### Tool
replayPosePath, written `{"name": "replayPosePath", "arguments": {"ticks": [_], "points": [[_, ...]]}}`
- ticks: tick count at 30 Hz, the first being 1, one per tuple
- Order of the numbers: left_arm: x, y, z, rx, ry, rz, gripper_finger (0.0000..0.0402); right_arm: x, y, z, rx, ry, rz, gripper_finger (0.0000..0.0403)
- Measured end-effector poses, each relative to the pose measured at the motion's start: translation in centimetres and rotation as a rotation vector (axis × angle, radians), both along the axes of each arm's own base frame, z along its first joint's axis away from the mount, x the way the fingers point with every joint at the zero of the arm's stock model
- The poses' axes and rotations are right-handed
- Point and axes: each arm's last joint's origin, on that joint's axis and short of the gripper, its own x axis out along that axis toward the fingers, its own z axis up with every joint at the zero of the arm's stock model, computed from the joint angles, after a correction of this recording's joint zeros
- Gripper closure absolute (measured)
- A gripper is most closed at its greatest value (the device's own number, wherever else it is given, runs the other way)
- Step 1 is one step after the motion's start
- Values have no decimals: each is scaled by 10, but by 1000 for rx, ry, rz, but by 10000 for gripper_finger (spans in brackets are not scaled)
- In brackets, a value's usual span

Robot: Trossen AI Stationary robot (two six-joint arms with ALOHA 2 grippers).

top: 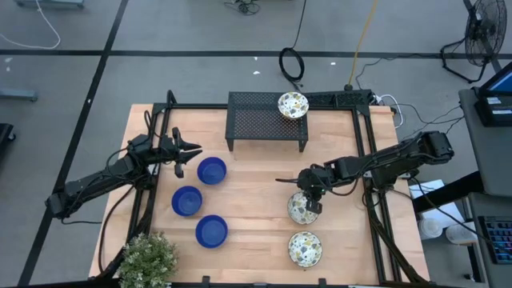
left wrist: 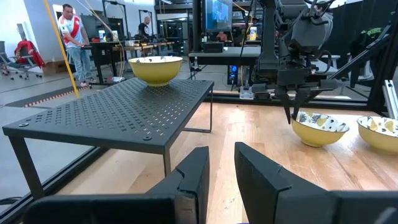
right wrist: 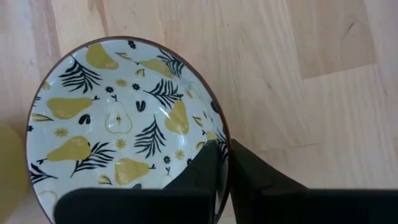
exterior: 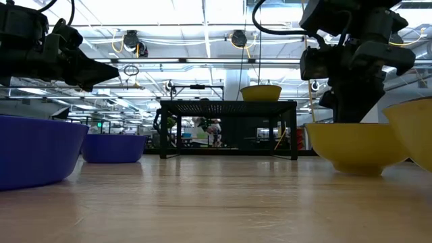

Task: Pick & Place Mini bowls
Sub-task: Stack the top white patterned bowl on the white patterned bowl on the shelf

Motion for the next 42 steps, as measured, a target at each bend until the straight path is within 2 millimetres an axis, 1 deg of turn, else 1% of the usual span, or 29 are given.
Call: {"name": "replayPosePath", "arguments": {"ticks": [35,42], "points": [[0,0,0,0,0,0,321,0,1,-1,17,7,7,394],[0,0,0,0,0,1,321,-4,-1,7,11,-26,29,395]]}}
